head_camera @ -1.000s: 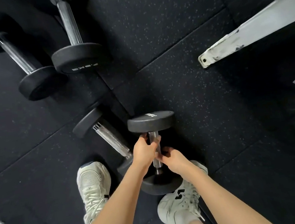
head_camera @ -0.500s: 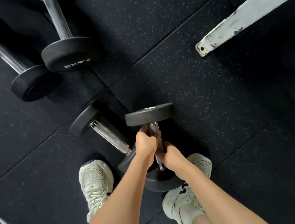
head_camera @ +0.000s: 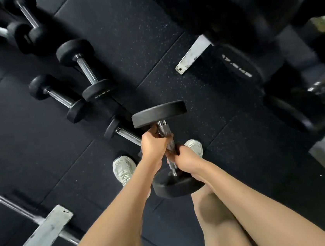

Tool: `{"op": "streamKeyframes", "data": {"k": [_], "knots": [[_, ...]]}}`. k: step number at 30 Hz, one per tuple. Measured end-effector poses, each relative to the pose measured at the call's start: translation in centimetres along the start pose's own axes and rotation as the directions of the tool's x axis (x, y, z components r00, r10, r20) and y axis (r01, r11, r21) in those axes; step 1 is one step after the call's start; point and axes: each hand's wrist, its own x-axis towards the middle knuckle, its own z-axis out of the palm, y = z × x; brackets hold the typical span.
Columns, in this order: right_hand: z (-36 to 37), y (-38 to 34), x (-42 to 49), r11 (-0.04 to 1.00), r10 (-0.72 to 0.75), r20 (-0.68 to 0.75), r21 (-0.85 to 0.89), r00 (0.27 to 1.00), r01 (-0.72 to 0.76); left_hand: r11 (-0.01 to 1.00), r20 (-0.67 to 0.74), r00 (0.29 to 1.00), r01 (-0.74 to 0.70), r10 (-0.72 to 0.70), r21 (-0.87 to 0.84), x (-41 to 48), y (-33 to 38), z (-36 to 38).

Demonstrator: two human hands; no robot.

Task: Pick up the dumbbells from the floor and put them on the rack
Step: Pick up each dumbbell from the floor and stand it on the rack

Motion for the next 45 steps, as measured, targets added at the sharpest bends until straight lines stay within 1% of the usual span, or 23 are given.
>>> {"op": "streamKeyframes", "data": {"k": [3, 6, 9, 11, 13, 16, 21, 23, 27, 31, 34, 38, 43, 45], "knots": [[-0.7, -3.3, -9.4, 0.999, -0.039, -0.034, 0.019, 0.999, 0.040, 0.994, 0.009, 0.996, -0.091, 0.091, 0.054, -8.3, 5.4, -2.1], [-1.3, -5.8, -17.8, 0.997, -0.074, -0.093, 0.022, 0.993, 0.076, 0.971, 0.036, 0.977, -0.214, 0.211, 0.104, -16.0, 10.4, -3.9], [-2.4, -8.2, -25.3, 0.982, -0.166, -0.129, 0.066, 0.978, 0.176, 0.920, 0.077, 0.934, -0.356, 0.348, 0.162, -22.4, 15.1, -5.1], [-3.3, -9.5, -29.4, 0.955, -0.235, -0.154, 0.149, 0.960, 0.258, 0.872, 0.120, 0.897, -0.442, 0.426, 0.210, -25.6, 18.0, -5.3], [-4.7, -10.7, -32.4, 0.924, -0.294, -0.174, 0.202, 0.940, 0.326, 0.822, 0.158, 0.858, -0.513, 0.488, 0.246, -27.9, 20.9, -4.8], [-7.8, -12.6, -35.6, 0.889, -0.345, -0.218, 0.235, 0.913, 0.393, 0.760, 0.209, 0.812, -0.583, 0.544, 0.287, -30.2, 25.3, -2.7], [-15.4, -14.6, -37.8, 0.821, -0.389, -0.306, 0.311, 0.869, 0.478, 0.668, 0.269, 0.735, -0.678, 0.623, 0.305, -32.6, 31.8, 4.0], [-19.4, -15.0, -38.1, 0.810, -0.379, -0.340, 0.328, 0.860, 0.487, 0.656, 0.281, 0.720, -0.694, 0.635, 0.296, -33.2, 34.2, 7.5], [-28.1, -15.6, -38.7, 0.818, -0.353, -0.408, 0.302, 0.842, 0.489, 0.654, 0.315, 0.702, -0.711, 0.639, 0.258, -34.4, 39.0, 15.3], [-36.6, -15.5, -39.4, 0.807, -0.322, -0.480, 0.312, 0.816, 0.502, 0.654, 0.357, 0.698, -0.713, 0.621, 0.255, -35.4, 43.3, 23.3], [-42.1, -14.9, -39.4, 0.791, -0.310, -0.490, 0.343, 0.815, 0.507, 0.629, 0.403, 0.690, -0.720, 0.601, 0.294, -35.7, 45.8, 28.9], [-48.4, -13.7, -39.4, 0.763, -0.272, -0.508, 0.404, 0.817, 0.505, 0.613, 0.442, 0.685, -0.723, 0.579, 0.318, -35.4, 47.8, 35.8], [-53.9, -12.1, -39.0, 0.761, -0.193, -0.537, 0.446, 0.821, 0.471, 0.601, 0.509, 0.684, -0.719, 0.523, 0.348, -34.5, 48.8, 42.5], [-56.0, -11.6, -38.8, 0.749, -0.186, -0.544, 0.461, 0.818, 0.476, 0.592, 0.531, 0.680, -0.721, 0.506, 0.359, -34.0, 49.0, 45.0]]}}
